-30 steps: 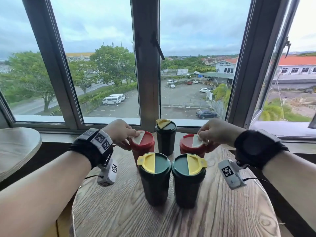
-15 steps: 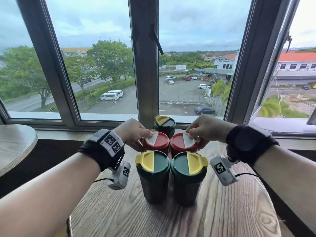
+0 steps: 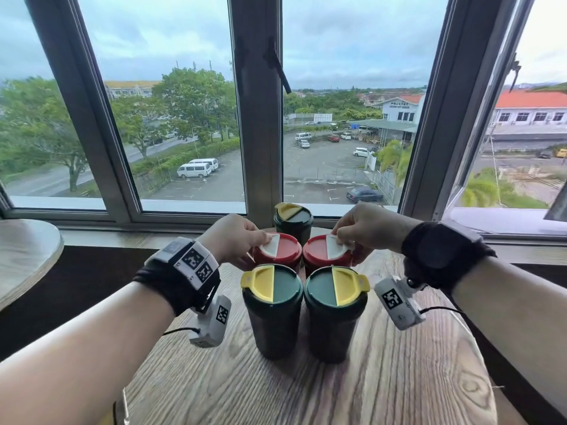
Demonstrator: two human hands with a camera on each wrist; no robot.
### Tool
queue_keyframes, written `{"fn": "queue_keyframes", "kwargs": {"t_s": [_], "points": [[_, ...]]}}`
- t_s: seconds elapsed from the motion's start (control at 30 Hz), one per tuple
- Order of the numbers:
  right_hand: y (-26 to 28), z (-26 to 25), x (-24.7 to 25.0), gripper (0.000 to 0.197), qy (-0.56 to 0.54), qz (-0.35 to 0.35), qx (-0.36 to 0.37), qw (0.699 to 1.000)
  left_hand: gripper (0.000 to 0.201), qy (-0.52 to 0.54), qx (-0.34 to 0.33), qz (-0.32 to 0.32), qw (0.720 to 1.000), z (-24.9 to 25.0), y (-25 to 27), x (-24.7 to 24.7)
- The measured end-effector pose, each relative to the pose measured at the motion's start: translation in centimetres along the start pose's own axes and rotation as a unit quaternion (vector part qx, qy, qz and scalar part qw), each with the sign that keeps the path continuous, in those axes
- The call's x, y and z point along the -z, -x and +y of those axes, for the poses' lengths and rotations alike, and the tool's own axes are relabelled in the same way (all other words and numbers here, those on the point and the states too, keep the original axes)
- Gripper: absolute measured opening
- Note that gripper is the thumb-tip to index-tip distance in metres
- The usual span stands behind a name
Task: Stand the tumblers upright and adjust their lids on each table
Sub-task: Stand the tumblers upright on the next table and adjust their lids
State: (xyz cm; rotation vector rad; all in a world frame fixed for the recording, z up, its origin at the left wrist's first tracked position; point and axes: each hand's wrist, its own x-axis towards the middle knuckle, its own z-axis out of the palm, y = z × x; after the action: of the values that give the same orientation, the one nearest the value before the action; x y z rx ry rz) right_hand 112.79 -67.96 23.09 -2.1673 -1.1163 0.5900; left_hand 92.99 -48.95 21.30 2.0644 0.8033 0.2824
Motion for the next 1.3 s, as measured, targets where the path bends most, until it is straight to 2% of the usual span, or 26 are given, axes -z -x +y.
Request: {"fn": "queue_keyframes", "kwargs": {"t_s": [0.27,0.5,0.6,0.7,0.8,0.97,1.17,1.23,1.3], "points": [[0.9,-0.2,-0.2,0.02,0.018,0.018,0.016,1.0,0.028,-0.016,-0.012,0.009,1.0,-0.2,0.5,0.0],[1.2,-0.5,0.7,0.025,0.083,-0.023,0.028,0.996,0.037,-0.048,-0.015,0.012,0.999,-0.3,1.2,-0.3],[0.0,-0.5,2.1,0.039,0.166,0.004,0.038,0.985,0.039,-0.054,-0.016,0.016,0.998,-0.4,1.5,-0.5],[-2.0,-0.8,3.7,0.05,0.3,0.041,0.058,0.951,0.037,-0.053,-0.013,0.019,0.998,-0.4,1.5,-0.6],[-4.2,-2.0,4.2,0.049,0.358,0.014,0.094,0.929,0.035,-0.044,-0.01,0.02,0.999,-0.5,1.5,-0.7],[-9.5,-5.0,3.2,0.051,0.372,-0.033,0.181,0.91,0.035,-0.046,0.001,0.03,0.999,-0.4,1.3,-1.1],[-13.8,-8.0,0.5,0.039,0.419,-0.105,0.253,0.866,0.03,-0.025,0.008,0.051,0.998,-0.7,1.1,-1.5],[-14.5,-8.2,0.0,0.032,0.417,-0.118,0.265,0.862,0.031,-0.026,0.005,0.057,0.998,-0.8,1.1,-1.5],[-15.1,-7.9,0.1,0.028,0.393,-0.128,0.252,0.875,0.032,-0.011,0.008,0.055,0.998,-0.8,1.2,-1.5]]}}
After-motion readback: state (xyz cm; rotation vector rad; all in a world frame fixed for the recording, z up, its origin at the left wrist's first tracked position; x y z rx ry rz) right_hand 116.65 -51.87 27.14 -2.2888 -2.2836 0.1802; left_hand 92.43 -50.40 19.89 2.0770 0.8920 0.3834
